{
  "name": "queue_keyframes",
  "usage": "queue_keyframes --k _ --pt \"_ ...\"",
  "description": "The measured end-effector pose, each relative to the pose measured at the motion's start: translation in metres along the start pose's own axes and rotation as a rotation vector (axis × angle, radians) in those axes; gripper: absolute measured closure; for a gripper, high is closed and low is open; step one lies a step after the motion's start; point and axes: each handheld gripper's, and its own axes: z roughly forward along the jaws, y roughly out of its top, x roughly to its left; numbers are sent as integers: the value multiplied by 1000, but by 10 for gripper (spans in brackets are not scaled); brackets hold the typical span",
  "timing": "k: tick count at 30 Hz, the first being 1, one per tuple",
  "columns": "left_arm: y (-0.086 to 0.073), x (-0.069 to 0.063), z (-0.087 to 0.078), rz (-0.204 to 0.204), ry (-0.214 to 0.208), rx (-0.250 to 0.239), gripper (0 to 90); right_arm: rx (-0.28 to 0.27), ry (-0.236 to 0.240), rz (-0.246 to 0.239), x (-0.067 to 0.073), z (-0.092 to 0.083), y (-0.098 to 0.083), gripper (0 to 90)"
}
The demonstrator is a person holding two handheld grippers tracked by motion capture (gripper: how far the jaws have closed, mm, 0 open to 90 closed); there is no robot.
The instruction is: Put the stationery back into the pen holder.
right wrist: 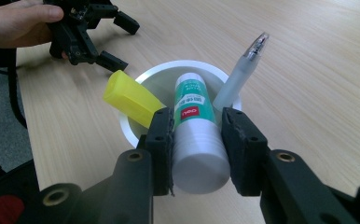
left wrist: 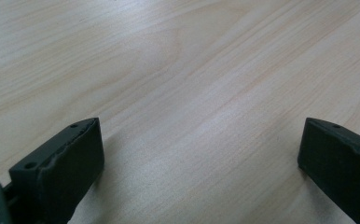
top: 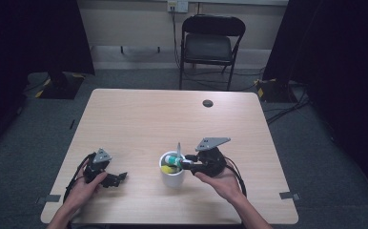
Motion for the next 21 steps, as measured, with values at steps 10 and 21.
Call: queue_keyframes --k 10,21 --pt "0 0 0 0 0 -1 0 -24 -2 14 -1 2 2 611" --pt "0 0 0 0 0 0 0 -34 7 2 -1 2 -6 587"
